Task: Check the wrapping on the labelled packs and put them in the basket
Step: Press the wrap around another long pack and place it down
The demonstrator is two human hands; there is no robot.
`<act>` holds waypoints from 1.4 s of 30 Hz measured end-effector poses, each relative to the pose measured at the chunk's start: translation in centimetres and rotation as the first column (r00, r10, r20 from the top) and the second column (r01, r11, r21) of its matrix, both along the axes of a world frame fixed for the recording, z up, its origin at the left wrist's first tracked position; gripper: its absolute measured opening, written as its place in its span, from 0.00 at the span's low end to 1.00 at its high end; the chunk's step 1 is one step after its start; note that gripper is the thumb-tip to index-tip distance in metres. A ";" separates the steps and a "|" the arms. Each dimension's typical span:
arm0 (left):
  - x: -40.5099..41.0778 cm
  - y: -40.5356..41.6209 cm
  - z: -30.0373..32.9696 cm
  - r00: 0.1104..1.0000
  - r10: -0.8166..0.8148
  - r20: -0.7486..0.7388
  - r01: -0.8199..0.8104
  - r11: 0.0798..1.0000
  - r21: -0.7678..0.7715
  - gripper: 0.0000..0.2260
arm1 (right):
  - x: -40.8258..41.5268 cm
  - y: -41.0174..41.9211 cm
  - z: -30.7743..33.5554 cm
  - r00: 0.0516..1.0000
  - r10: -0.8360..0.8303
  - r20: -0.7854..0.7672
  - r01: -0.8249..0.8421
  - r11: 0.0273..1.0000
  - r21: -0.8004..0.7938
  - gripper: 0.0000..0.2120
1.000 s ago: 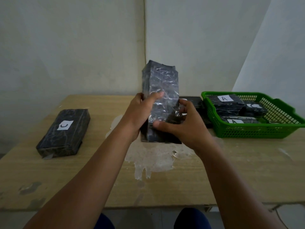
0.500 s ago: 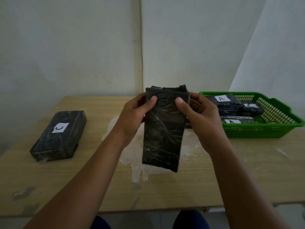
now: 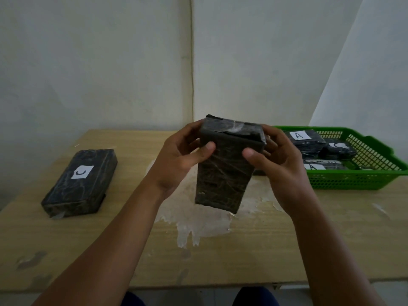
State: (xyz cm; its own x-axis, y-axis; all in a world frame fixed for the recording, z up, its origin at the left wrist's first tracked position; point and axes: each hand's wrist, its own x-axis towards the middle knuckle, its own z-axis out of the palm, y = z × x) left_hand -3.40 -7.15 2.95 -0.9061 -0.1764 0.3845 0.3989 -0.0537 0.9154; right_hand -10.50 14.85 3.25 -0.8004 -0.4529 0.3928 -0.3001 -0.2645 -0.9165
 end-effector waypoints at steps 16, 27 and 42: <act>0.3 1.5 0.7 0.972 0.234 -0.007 -0.234 0.970 -0.068 0.24 | -0.8 0.1 -3.4 0.972 0.174 0.156 -0.199 0.967 0.159 0.27; 0.5 0.6 -1.5 0.828 -0.034 0.560 0.064 0.997 -0.035 0.24 | -0.2 -1.8 -4.7 0.883 -0.008 0.469 -0.083 0.981 0.173 0.30; 0.9 1.0 0.1 0.773 -0.170 0.611 0.035 0.973 0.226 0.09 | -0.3 -1.7 -0.4 0.797 0.010 0.603 -0.174 0.961 0.214 0.17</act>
